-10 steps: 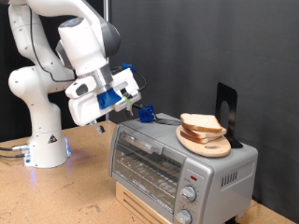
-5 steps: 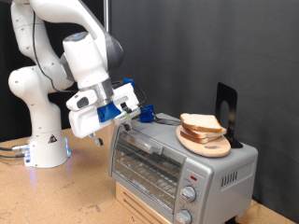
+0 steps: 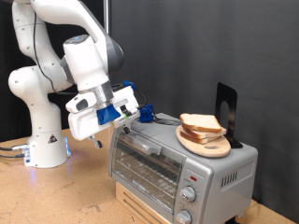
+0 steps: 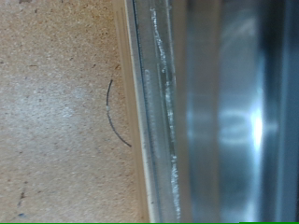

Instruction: Make a piece of toast with the oven

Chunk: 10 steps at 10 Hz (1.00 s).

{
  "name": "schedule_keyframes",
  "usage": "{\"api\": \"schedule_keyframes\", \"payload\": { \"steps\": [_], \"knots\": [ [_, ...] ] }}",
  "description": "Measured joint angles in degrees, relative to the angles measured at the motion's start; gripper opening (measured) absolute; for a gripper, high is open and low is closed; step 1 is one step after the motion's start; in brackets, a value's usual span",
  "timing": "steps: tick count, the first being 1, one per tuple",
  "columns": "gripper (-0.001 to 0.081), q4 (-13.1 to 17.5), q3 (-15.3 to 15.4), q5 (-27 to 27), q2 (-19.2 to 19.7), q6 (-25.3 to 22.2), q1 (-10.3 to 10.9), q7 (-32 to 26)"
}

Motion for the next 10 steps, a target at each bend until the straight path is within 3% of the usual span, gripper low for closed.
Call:
{"api": "schedule_keyframes", "payload": {
  "steps": [5,7,10],
  "knots": [
    [0.0808,0.1,-0.1,-9.4,2.1,2.2,-7.5,2.8],
    [0.0808,0.8,-0.2,-12.0,4.3,3.4,-9.9,3.0],
    [0.0808,3.1,-0.1,-20.0,8.9,3.1,-13.6,7.0]
  ]
}}
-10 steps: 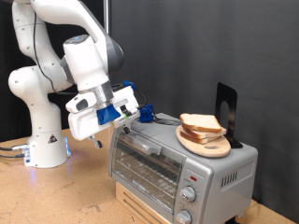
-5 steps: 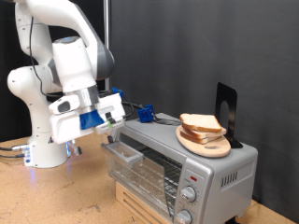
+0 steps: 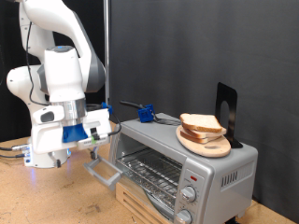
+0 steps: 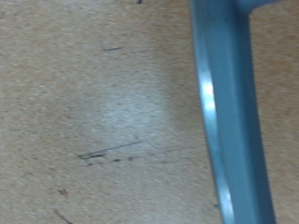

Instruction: Make a piece of toast with the oven

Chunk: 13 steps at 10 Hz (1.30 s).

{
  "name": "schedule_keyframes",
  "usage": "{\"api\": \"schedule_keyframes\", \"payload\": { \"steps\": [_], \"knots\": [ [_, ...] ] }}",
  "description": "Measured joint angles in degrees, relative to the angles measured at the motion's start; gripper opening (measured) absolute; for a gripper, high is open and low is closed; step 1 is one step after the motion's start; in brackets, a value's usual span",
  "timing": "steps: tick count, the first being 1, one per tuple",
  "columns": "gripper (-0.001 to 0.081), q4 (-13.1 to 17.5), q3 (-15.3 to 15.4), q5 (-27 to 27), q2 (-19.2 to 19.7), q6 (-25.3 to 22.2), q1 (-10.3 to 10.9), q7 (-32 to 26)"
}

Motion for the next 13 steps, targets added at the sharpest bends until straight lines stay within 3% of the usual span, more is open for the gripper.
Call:
{"api": "schedule_keyframes", "payload": {
  "steps": [2,5,7,9,13],
  "knots": [
    [0.0808,1.5,0.0,-3.9,3.6,1.7,-1.3,3.0],
    [0.0808,3.7,-0.6,-4.8,10.5,7.2,-2.4,4.7],
    [0.0807,5.2,-1.3,-5.0,15.2,9.9,-2.5,5.6],
    [0.0807,7.1,-2.1,-7.1,20.4,11.6,-2.1,10.0],
    [0.0808,11.5,0.0,-6.1,29.5,15.6,-1.5,12.5]
  ]
}}
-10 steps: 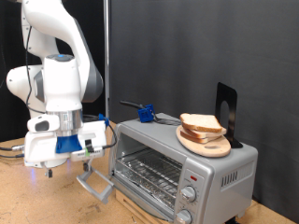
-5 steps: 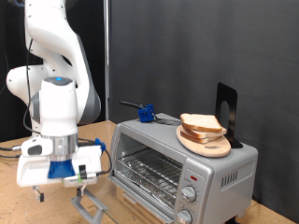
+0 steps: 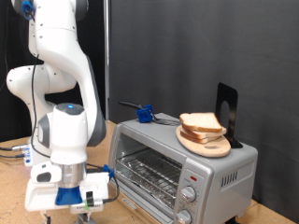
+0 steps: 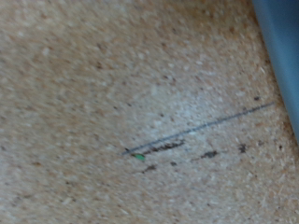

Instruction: Make a piece of toast with the oven

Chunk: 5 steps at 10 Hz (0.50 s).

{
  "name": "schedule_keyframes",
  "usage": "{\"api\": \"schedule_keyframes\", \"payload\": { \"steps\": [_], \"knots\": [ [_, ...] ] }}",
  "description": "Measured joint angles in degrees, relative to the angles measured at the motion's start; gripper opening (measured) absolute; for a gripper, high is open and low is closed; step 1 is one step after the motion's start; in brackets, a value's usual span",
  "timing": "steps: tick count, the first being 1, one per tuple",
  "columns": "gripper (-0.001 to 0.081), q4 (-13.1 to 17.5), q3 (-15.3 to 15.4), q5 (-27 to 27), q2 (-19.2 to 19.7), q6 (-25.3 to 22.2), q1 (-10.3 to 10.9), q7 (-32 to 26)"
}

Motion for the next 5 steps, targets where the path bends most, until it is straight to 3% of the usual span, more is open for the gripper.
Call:
{"api": "schedule_keyframes", "payload": {
  "steps": [1,2,3,5],
  "knots": [
    [0.0808,0.6,1.5,1.1,0.5,0.6,-1.0,-0.9],
    [0.0808,0.9,4.0,3.0,0.5,0.6,-3.3,-3.2],
    [0.0808,1.0,7.9,6.1,0.4,0.7,-6.8,-6.8],
    [0.0808,1.0,18.9,15.3,-0.3,-0.1,-15.8,-16.6]
  ]
}}
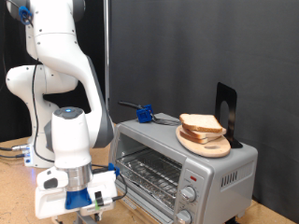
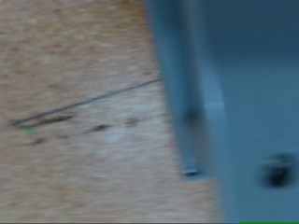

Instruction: Make a piece of toast with the oven

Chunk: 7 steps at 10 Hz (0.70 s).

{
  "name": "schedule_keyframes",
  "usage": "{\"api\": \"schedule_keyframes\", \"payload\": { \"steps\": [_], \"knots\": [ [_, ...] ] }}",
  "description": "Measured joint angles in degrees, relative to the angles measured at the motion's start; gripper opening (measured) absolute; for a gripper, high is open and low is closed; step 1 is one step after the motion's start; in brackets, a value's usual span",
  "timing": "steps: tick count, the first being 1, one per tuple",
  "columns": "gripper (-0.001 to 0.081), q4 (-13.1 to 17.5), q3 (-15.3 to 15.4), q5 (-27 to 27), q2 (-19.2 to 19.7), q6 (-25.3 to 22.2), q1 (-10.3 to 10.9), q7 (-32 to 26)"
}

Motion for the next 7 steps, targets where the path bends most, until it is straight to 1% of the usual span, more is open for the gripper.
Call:
{"api": "schedule_keyframes", "payload": {
  "steps": [1,2,3,4,5,6,7],
  "knots": [
    [0.0808,0.0,5.6,5.7,-1.2,-1.5,-4.6,-5.6],
    [0.0808,-0.1,10.1,11.0,-3.2,-3.9,-8.3,-10.8],
    [0.0808,-0.1,12.9,15.5,-5.4,-7.1,-10.8,-14.9],
    [0.0808,-0.1,14.3,18.6,-8.0,-10.8,-12.1,-17.6],
    [0.0808,-0.2,14.6,20.2,-10.6,-14.3,-12.6,-19.3],
    [0.0808,-0.3,14.6,20.7,-13.0,-16.7,-12.7,-20.0],
    [0.0808,-1.4,14.6,20.7,-15.4,-18.4,-12.8,-20.2]
  ]
}}
